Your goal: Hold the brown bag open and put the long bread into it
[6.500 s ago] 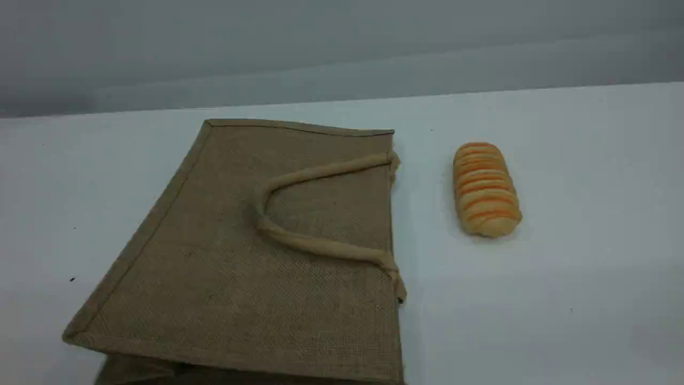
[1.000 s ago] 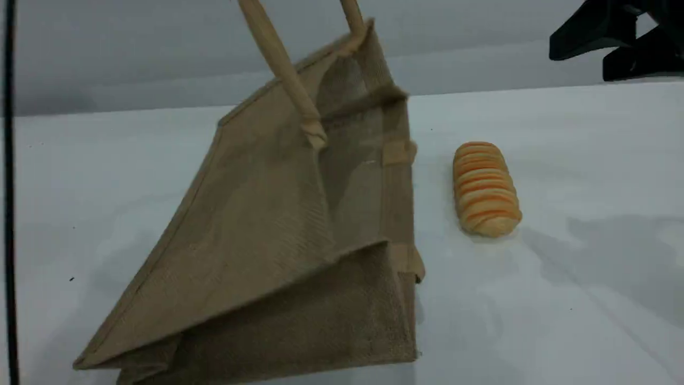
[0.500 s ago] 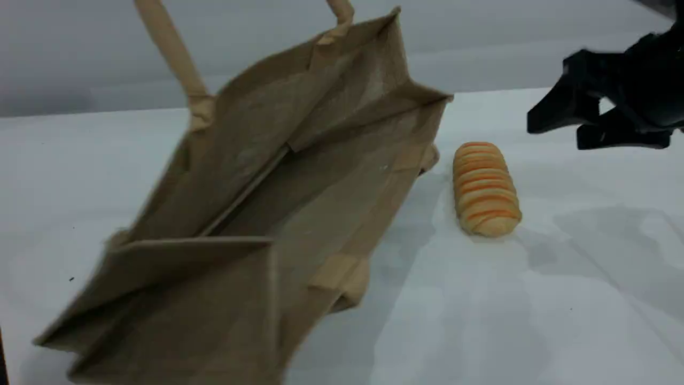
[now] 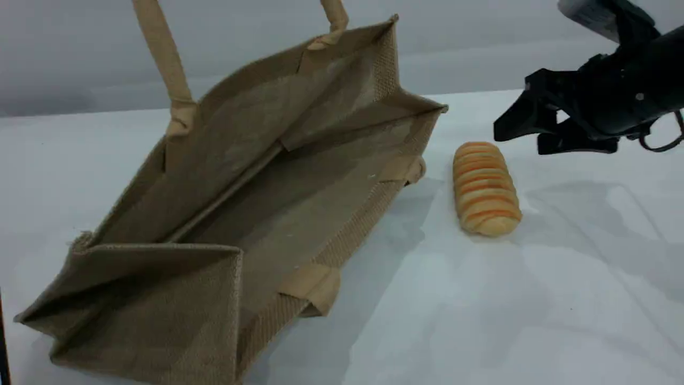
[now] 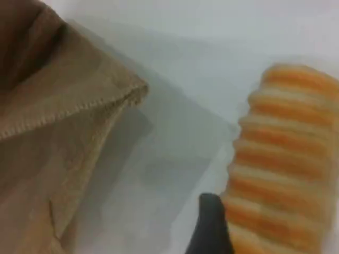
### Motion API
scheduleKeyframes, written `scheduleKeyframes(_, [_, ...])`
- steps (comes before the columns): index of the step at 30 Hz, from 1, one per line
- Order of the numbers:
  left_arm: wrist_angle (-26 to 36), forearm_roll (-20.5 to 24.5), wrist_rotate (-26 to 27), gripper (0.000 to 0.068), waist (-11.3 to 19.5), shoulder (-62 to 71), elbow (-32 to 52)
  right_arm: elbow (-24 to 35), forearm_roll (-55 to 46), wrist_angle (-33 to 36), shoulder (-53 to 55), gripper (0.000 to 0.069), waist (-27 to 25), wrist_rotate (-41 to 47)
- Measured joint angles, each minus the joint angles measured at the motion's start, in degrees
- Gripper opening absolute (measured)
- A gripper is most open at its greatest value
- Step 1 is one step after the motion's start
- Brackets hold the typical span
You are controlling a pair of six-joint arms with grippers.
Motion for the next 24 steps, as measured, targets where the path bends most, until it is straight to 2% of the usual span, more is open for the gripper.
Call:
scheduleKeyframes(8, [-0.1, -3.8, 0.0, 0.0085, 0.0, 0.0, 0.0, -4.4, 0.0, 0.0, 4.7, 0.0481, 0.6, 0.0])
scheduleKeyframes(12, [-0.2, -4.2, 0.0, 0.0085, 0.0, 0.0, 0.0, -6.5, 0.0, -1.7, 7.5, 0.0481, 2.4, 0.1])
scheduleKeyframes(19, [-0.2, -4.2, -0.7, 0.0085, 0.0, 0.0, 0.0, -8.3, 0.1, -10.3, 10.0, 0.0481, 5.1, 0.1])
scheduleKeyframes(24, [-0.1, -4.2, -1.3, 0.0085, 0.0, 0.0, 0.0, -8.5, 0.3, -10.8, 11.1, 0.0481, 6.3, 0.1])
